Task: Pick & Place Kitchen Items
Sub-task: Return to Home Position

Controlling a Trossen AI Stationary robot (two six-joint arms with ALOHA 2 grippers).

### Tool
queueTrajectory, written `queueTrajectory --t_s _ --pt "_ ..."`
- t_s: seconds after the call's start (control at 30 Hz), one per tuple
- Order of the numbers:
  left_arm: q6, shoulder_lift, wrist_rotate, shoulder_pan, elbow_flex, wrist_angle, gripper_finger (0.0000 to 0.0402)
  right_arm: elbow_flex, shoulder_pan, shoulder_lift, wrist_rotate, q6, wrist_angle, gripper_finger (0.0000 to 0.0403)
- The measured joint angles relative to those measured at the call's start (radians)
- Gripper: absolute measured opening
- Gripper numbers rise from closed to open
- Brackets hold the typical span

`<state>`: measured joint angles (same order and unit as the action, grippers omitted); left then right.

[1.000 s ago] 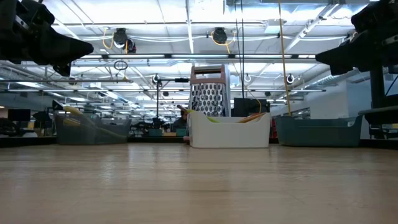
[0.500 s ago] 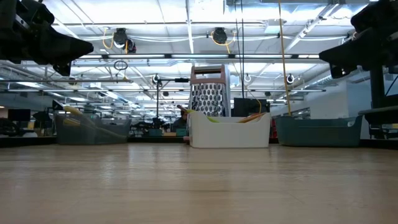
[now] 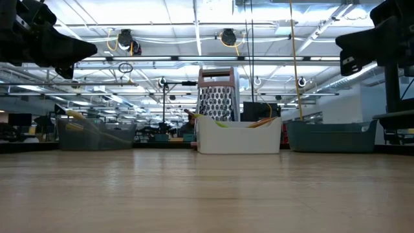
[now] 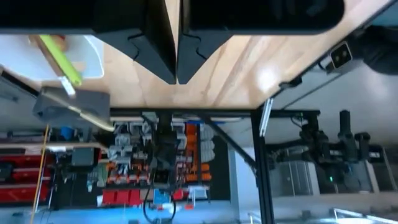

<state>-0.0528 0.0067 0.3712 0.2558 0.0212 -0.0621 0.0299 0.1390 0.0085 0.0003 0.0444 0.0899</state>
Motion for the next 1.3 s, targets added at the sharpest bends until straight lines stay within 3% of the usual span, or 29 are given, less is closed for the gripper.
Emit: queueTrajectory --t_s 0.5,1.3 --pt "0.0 0.0 0.0 0.0 0.0 0.0 0.0037 -0.001 0.0 0.004 0.047 -0.004 -0.079 0.0009" --pt "0.0 0.0 0.001 0.0 0.0 0.0 0.0037 -0.002 0.0 0.004 0.051 -0.011 -0.005 0.0008"
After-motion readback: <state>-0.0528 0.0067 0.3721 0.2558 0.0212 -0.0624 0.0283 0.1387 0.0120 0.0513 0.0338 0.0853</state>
